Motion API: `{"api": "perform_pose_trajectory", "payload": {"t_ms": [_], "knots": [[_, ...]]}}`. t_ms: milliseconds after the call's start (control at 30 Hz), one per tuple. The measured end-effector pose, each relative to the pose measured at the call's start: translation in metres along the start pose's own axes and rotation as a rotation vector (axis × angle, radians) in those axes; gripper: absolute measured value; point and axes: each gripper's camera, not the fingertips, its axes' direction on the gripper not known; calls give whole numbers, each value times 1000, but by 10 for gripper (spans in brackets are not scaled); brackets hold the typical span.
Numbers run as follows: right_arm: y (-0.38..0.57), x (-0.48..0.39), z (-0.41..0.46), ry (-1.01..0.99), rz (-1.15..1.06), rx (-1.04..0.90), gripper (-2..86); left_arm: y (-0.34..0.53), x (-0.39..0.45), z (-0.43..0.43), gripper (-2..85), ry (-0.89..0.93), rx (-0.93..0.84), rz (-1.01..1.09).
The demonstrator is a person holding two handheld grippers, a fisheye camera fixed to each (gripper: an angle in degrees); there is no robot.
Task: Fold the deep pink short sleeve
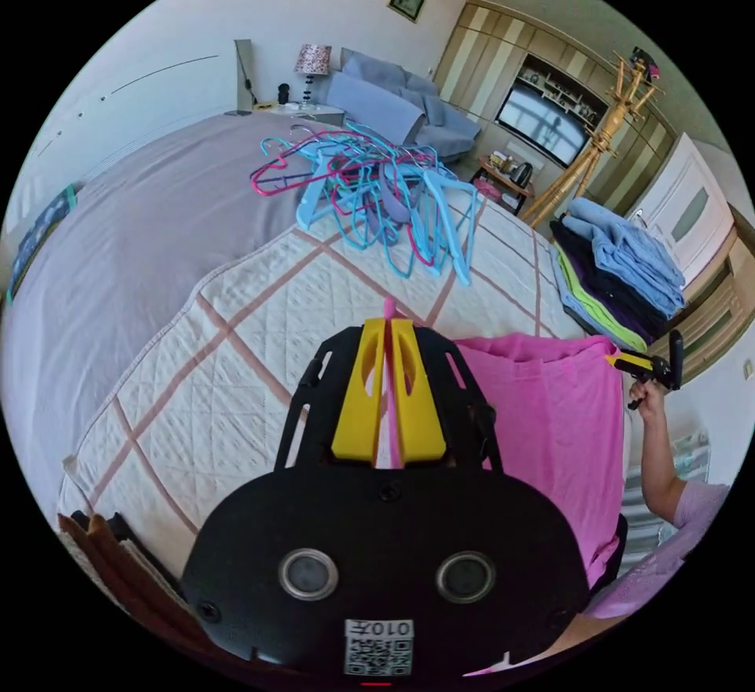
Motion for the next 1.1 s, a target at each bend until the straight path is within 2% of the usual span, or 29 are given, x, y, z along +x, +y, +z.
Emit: {"api": "perform_pose_trajectory", "payload": {"t_ms": [67, 167, 400, 500, 600, 700, 833, 900, 933, 1033, 1100], "knots": [[0, 25, 8, -51, 45, -27, 20, -1, -3, -10, 0, -88, 20, -10], [6, 49, 48, -105, 109, -92, 22, 4, -4, 11, 0, -126, -61, 12], [3, 53, 37, -62, 68, -12, 24, 15, 11, 41, 4, -176, -80, 37], [-6, 65, 71, -52, 88, -108, 22, 25, 16, 69, 12, -216, -222, 50], [-5, 79, 89, -79, 114, -97, 22, 36, 17, 57, 30, -202, -158, 10], [5, 87, 94, -55, 115, -68, 31, 39, 0, 21, 54, -150, -113, -99], [59, 104, 65, 3, 204, 71, 52, 73, -11, -88, 67, -68, 206, -233], [93, 95, 48, 44, 181, 126, 49, 95, 5, -129, 67, 14, 265, -146], [116, 82, 41, 60, 163, 136, 49, 113, 21, -152, 65, 60, 224, -86], [174, 26, 39, -105, 39, 155, 48, 173, 68, -186, 61, 126, 15, 76], [206, -23, 50, -193, -85, 138, 44, 219, 90, -191, 58, 66, -74, 121]]}}
